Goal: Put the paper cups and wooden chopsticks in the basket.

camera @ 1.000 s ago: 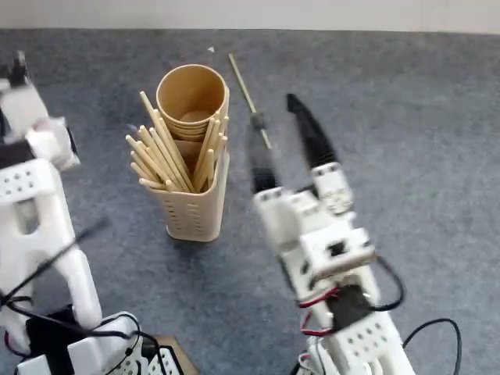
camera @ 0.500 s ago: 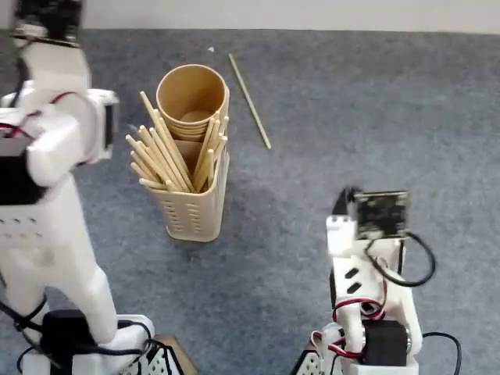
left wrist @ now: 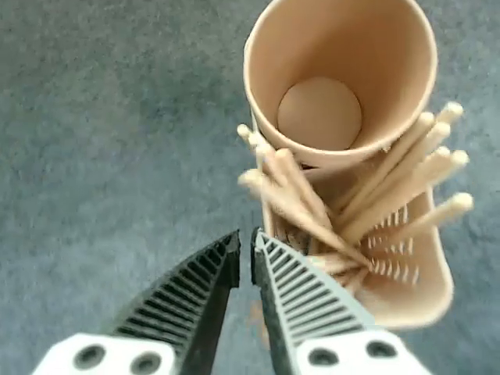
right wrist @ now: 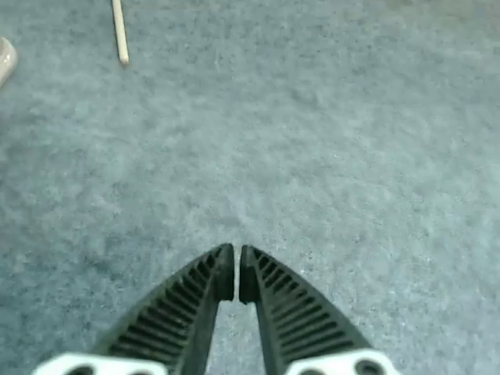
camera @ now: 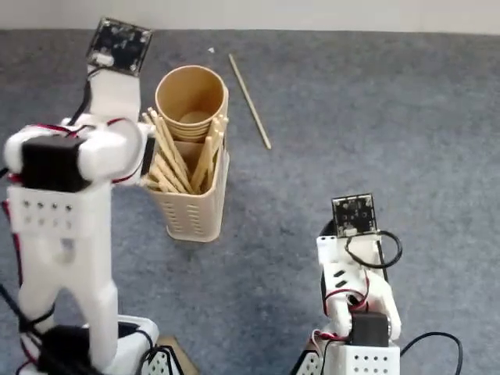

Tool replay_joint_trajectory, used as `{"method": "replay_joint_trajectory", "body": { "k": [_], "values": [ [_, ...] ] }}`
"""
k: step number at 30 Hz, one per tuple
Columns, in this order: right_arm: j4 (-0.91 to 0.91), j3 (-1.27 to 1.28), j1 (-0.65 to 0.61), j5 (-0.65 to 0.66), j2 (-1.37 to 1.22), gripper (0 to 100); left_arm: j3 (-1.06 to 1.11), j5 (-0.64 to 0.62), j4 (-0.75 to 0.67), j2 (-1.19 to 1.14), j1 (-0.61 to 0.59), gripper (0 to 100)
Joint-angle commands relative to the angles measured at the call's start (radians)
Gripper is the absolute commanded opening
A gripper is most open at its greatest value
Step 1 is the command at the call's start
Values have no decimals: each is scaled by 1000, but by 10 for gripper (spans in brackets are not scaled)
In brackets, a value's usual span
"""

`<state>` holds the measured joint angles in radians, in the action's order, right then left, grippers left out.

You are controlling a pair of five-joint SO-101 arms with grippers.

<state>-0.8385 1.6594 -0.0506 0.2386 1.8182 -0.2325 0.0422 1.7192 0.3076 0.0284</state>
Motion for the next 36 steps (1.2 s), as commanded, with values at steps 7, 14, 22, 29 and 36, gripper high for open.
{"method": "replay_joint_trajectory", "body": {
  "k": [7,14,22,29,36],
  "values": [
    [19,54,10,9,4,29,-438,-9,-9,-4,-104,77],
    [19,54,10,9,4,29,-298,-15,-9,-33,-197,78],
    [19,54,-42,14,4,29,-188,-126,8,-54,-171,288],
    [19,54,-45,14,4,29,-162,-127,0,-58,-130,280],
    [19,54,-45,15,4,29,64,-124,-78,-58,-125,281]
  ]
}}
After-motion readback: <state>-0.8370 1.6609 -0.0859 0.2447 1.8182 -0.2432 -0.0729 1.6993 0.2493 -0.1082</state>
